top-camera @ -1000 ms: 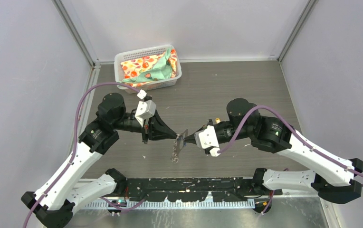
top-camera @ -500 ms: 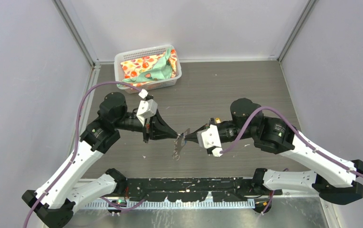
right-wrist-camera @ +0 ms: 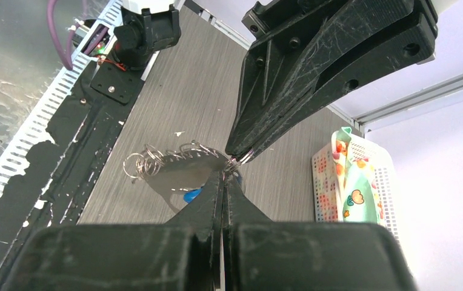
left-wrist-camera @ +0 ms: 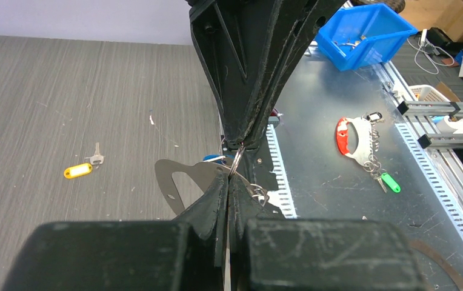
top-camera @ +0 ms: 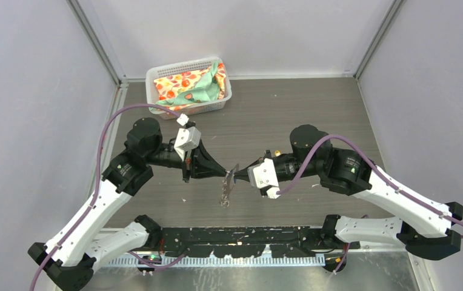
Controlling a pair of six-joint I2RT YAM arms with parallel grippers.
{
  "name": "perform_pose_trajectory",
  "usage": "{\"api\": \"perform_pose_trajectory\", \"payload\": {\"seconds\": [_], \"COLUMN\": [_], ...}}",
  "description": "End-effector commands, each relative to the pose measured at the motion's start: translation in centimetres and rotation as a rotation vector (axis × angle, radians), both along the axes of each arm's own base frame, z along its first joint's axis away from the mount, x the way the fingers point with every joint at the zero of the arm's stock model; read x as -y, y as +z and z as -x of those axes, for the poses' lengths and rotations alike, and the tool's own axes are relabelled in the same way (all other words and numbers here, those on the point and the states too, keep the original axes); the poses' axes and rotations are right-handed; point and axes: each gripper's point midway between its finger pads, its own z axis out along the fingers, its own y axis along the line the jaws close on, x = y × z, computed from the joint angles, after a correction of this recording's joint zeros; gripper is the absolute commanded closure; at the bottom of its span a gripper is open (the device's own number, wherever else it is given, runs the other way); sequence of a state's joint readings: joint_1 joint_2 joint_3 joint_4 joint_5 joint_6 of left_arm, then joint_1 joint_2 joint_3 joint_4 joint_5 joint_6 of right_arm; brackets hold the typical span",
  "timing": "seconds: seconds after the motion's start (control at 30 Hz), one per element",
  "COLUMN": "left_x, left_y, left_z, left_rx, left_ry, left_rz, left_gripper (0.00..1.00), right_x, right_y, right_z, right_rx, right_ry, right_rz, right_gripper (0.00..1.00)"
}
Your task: Put the keys on the keyring
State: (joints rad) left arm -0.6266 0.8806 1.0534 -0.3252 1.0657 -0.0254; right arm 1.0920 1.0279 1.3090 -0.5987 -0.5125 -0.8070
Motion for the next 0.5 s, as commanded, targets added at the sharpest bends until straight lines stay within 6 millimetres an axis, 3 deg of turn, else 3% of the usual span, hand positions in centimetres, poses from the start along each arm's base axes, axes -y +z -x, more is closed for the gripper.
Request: {"api": "perform_pose_trajectory", "payload": {"seconds": [0.0,0.47], "left_x": [0.03,-0.08], "left_y": [0.82,0.50], "left_z": [0.26,0.33], "left_rx": [0.037,0.048], "left_ry": [-0.016,-0.015], "left_rz": [0.030,0.024], "left_gripper": [1.00,1.00], "right_x": [-0.14,-0.15], "right_y": [2.43,2.69], "right_z": [-0.02,-0.22], "right_rx": [0.039,0.049], "right_ry": [-0.001,-0.006], "right_rz": [-0.069,-0.068], "right_gripper": [0.99,0.99]}}
